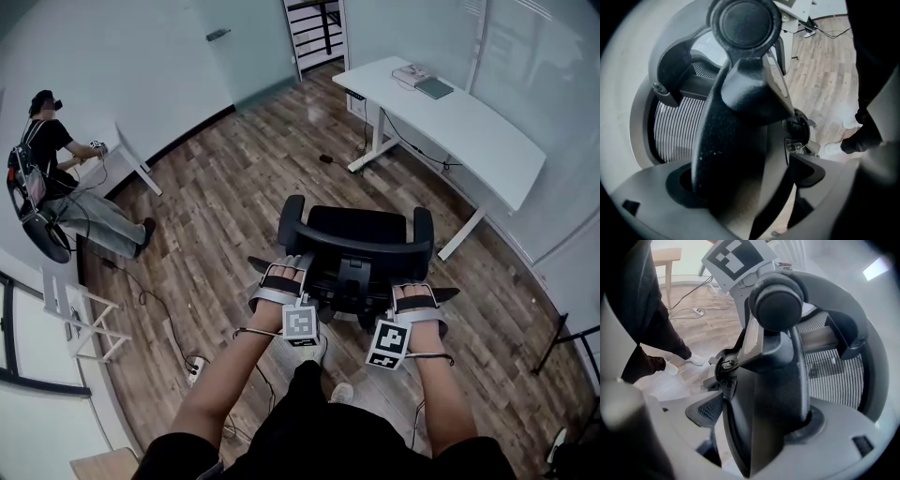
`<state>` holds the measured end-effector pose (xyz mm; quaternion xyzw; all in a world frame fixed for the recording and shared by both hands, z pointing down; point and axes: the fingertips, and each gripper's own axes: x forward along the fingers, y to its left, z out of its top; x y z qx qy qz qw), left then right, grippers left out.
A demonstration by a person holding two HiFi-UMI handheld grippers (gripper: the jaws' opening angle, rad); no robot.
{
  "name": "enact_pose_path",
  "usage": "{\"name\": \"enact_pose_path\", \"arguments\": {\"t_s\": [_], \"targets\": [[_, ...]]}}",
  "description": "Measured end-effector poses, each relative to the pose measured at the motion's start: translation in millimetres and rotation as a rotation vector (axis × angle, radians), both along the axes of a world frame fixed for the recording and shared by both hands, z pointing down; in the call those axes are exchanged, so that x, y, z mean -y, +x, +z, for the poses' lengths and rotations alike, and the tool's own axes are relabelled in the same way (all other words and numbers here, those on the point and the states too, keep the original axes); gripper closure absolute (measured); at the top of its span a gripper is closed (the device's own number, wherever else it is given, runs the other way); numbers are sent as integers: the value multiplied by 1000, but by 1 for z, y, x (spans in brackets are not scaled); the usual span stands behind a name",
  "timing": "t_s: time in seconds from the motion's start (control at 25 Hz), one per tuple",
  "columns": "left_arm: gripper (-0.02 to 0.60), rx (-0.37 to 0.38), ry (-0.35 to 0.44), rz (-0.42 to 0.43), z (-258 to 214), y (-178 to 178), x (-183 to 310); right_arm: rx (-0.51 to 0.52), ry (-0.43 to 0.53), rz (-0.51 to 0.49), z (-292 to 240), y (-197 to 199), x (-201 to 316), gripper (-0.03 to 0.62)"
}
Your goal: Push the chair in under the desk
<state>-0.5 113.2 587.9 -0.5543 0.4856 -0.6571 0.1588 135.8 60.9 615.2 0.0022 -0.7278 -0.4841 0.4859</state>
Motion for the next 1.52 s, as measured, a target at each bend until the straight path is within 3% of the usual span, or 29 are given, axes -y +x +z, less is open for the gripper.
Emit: {"name": "enact_pose_path", "arguments": {"t_s": [0.28, 0.68, 0.84, 1.2, 1.36, 1.52], "targets": [[52, 6, 3, 17, 1, -22, 25, -29, -42, 21, 4, -17, 19, 175], [52, 7, 38, 76, -2, -34, 58, -22, -16, 82, 2, -27, 43, 175], [54, -2, -2, 98, 1, -37, 82, 30, 79, 109, -5, -33, 75, 176], [54, -17, -103, 150, 18, -48, 140, 63, 79, 143, 2, -44, 131, 197], [54, -20, -113, 178, 19, -59, 164, 81, 81, 155, 0, -56, 150, 198], [54, -17, -68, 213, 17, -62, 181, 70, 74, 206, 1, -56, 159, 214]]}}
